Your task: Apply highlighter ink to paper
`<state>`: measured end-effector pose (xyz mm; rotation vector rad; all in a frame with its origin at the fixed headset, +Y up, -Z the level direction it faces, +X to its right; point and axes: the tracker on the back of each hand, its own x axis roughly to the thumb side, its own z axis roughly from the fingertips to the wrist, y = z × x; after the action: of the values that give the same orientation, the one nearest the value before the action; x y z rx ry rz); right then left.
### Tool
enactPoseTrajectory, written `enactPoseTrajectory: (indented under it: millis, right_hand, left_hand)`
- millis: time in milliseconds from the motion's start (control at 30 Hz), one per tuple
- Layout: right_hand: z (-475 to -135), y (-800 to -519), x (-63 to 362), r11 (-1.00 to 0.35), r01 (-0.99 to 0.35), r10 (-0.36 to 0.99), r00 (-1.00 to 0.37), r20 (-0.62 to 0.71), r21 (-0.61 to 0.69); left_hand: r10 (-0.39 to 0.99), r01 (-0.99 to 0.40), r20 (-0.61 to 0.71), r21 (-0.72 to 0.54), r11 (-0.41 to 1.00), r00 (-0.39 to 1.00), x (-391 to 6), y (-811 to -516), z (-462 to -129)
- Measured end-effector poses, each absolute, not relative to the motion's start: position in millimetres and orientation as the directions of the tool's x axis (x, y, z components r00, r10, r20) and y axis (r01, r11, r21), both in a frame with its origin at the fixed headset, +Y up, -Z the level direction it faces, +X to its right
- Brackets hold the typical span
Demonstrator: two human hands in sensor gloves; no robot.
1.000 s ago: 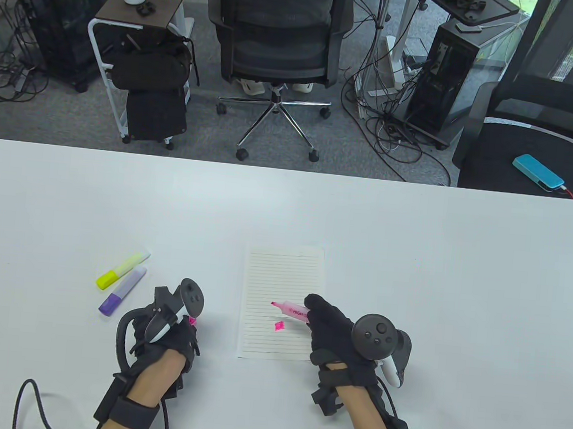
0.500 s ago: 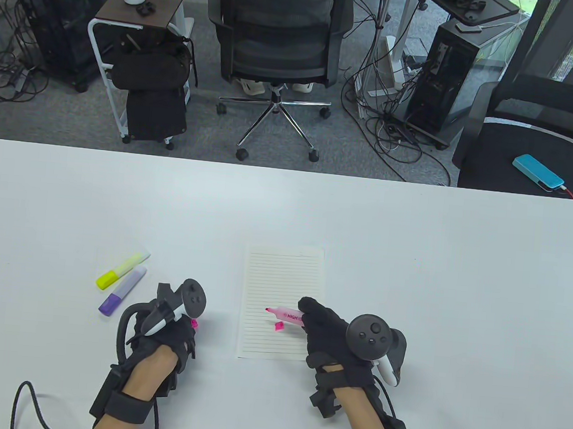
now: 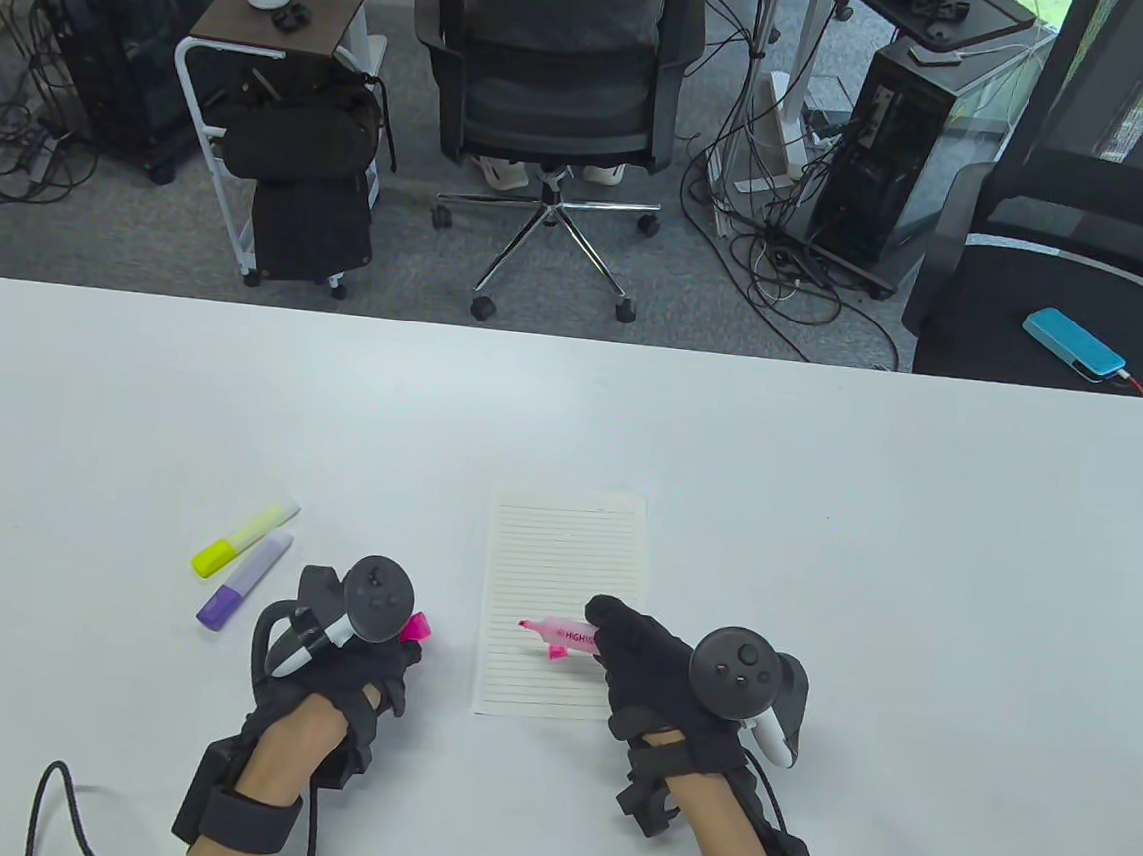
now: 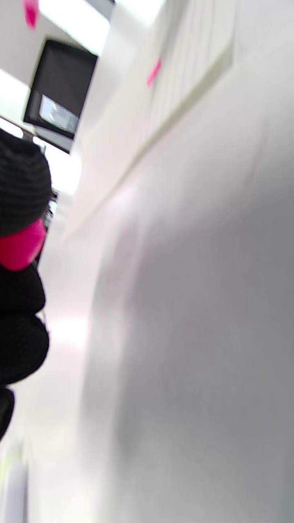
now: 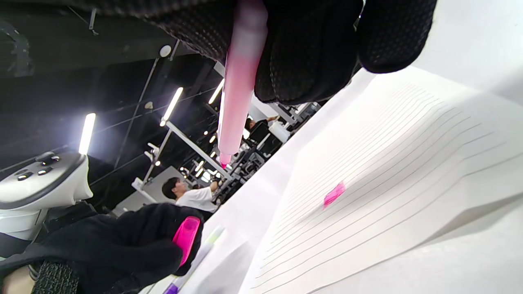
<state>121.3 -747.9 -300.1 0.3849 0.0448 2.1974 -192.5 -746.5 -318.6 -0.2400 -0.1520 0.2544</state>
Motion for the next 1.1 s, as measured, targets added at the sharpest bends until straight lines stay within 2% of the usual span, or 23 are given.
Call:
enactPoseTrajectory:
  millis: [267,733,867,933,1000,1100]
  right_hand:
    - [-298.0,-747.5,116.0,-0.592,-0.782,0.798,-0.533,0.283,0.196]
    - [-297.3,-755.4,103.7,-0.571,-0.762,0.819,-0.502,0.278,0.304]
    - [-297.4,-755.6,104.2,-0.566,-0.769,0.822,-0.496,0.280,0.298]
    - [-298.5,-754.2,108.0,-0.558,-0.778,0.826,-0.487,0.284,0.287]
    - [-299.6,-753.1,110.5,-0.525,-0.801,0.844,-0.448,0.293,0.288]
    - [-299.2,-751.8,109.0,-0.490,-0.811,0.862,-0.396,0.317,0.318]
  left_hand:
    - [0.239,-0.194,0.283,-0.181,0.964,0.929,-161.7,-741.1,-307.6]
    - [0.225,-0.183,0.375,-0.144,0.972,0.899,-142.1,-739.5,-299.1]
    - [0.210,-0.205,0.424,-0.058,0.977,0.881,-138.8,-734.5,-295.8]
    - [0.295,-0.291,0.436,-0.078,0.953,0.850,-142.3,-733.7,-297.4]
    - [0.457,-0.443,0.424,-0.139,0.886,0.781,-148.2,-735.5,-300.6]
    - [0.614,-0.601,0.419,-0.180,0.778,0.669,-154.9,-738.1,-304.3]
